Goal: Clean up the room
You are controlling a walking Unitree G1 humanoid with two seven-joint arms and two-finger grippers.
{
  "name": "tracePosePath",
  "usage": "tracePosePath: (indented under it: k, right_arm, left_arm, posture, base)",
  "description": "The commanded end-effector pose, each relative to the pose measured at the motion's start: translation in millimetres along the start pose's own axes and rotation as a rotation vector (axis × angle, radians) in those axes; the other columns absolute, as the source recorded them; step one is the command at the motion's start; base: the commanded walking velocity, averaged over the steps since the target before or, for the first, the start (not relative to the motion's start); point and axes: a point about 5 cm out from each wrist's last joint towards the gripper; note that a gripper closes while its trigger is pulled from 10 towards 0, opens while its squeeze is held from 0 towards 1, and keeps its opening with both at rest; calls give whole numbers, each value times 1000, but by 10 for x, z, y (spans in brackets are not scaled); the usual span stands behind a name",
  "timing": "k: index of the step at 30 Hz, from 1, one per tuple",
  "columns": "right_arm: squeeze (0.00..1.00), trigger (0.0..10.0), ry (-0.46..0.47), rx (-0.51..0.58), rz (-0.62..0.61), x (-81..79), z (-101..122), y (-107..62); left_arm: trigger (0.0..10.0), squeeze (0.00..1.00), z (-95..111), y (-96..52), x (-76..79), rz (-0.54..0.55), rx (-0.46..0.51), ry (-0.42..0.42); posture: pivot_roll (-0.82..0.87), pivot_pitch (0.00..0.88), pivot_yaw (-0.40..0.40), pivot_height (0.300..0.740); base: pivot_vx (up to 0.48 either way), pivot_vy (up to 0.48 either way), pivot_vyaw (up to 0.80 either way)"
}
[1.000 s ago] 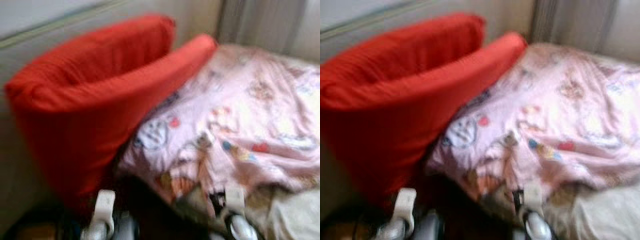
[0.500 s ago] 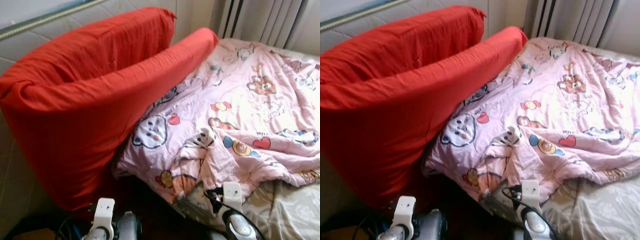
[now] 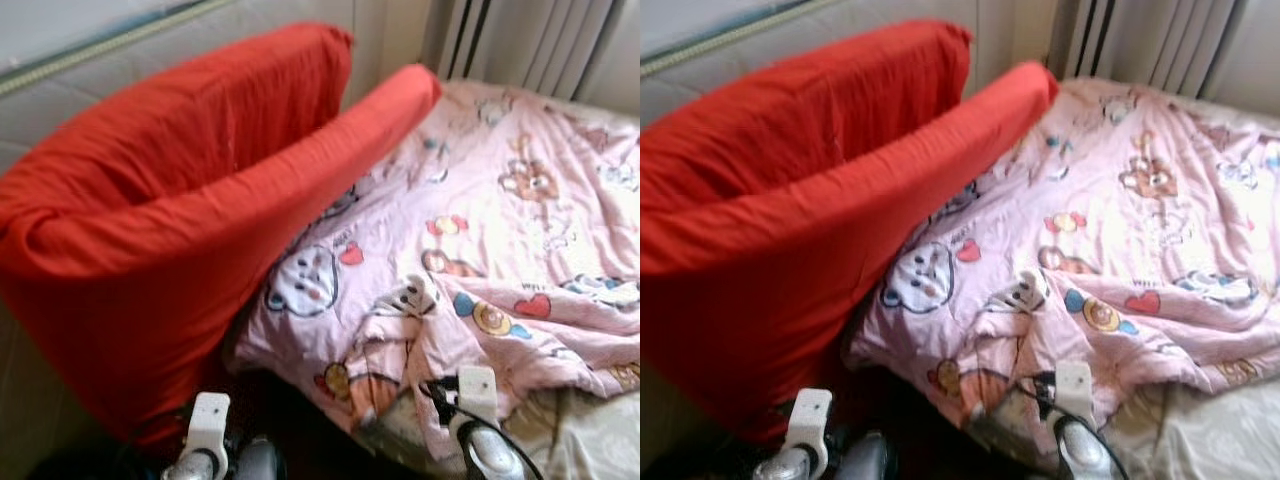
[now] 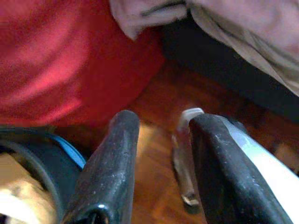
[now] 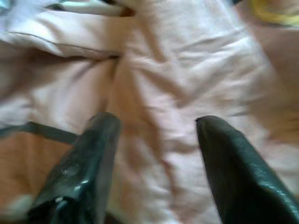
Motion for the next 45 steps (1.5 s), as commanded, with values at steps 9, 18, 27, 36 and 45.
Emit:
tracePosePath:
  k: [9, 18, 27, 36, 45]
  right_arm:
    - [169, 10000, 114, -120, -46, 112, -222, -63]
    - [1000, 10000, 253, -179, -49, 185, -409, -148]
    - [0, 10000, 283, -131, -43, 122, -276, -84]
    - [0, 10000, 295, -73, -25, 113, -190, -58]
    - [0, 10000, 298, -41, -44, 139, -83, -15]
  left_arm:
    - [10000, 0, -87, -17, 48, -9, -27, 4]
    - [10000, 0, -41, -10, 33, -23, -9, 10]
    - [10000, 0, 409, 62, 47, -61, 162, 32]
    - [10000, 0, 931, 71, 219, -146, 385, 39]
    - [10000, 0, 974, 35, 271, -215, 432, 78]
  posture:
    - [-37, 96, 50, 628]
    - [-14, 110, 58, 628]
    - [-4, 145, 89, 628]
    - [18, 211, 103, 628]
    - [48, 268, 115, 628]
  base:
    - [0, 0, 0]
    - [0, 0, 0]
    - [0, 0, 0]
    - [0, 0, 0]
    - [0, 0, 0]
Point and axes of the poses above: a point about 5 cm out from each wrist's last joint towards the gripper, its own y axis pointing out of the wrist towards the gripper, its own z axis along the axis of the wrist's last joint, x = y × z, and after that the axes turned 7 degrees about -y, right-handed
